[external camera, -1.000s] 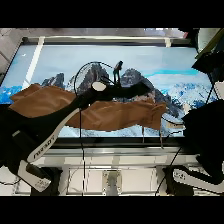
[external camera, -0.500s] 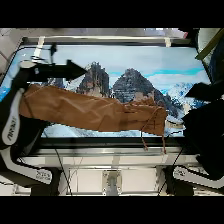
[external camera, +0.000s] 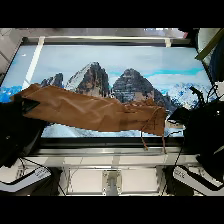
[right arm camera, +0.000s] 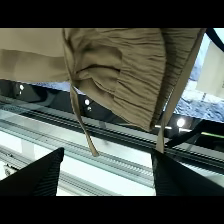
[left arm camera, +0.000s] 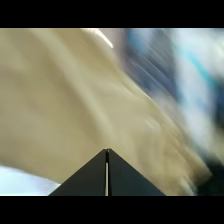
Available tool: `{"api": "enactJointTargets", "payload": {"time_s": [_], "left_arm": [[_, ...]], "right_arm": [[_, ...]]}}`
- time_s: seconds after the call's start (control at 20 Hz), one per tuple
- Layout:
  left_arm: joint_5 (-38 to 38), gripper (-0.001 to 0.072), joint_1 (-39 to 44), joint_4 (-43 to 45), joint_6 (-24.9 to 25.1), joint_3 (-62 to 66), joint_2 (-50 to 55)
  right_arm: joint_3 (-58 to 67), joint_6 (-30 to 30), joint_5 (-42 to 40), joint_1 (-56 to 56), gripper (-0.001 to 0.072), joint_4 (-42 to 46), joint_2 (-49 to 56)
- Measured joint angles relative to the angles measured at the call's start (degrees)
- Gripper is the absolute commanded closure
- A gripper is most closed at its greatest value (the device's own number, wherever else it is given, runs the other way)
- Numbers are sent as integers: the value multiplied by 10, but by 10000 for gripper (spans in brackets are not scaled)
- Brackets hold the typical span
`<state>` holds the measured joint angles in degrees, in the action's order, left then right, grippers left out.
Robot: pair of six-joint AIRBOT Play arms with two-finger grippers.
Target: Fold the clothes and pants, and hang the long-sleeved shirts on hangers.
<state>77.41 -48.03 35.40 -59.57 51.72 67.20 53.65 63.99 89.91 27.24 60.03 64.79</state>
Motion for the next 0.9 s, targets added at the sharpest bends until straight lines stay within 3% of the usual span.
{"api": "enactJointTargets", "payload": {"time_s": [0.05, 0.1, 0.2, 0.25, 0.4, 0.45, 0.6, 0.9], "left_arm": [[-33, 695, -26, 18, 0, -8, -16], [-64, 631, -49, 28, -1, -14, -26], [-123, 153, -85, 43, -3, -20, -38], [-150, 47, -101, 48, -3, -22, -40], [-225, 74, -131, 56, -8, -24, -27], [-249, 118, -137, 56, -20, -25, -16], [-295, 125, -144, 31, -42, -13, 41], [-284, 127, -109, -5, -51, 73, 193]], "right_arm": [[-6, 0, -1, 0, 130, -3, -12], [-9, 0, -3, 0, 130, -7, -21], [-15, 6, -5, 0, 130, -21, -36], [-16, 10, -5, 0, 131, -31, -41], [-19, 19, -7, 0, 143, -63, -48], [-19, 23, -9, 0, 145, -78, -49], [-20, 35, -21, 0, 148, -120, -56], [-20, 75, -47, -1, 148, -164, -98]]}}
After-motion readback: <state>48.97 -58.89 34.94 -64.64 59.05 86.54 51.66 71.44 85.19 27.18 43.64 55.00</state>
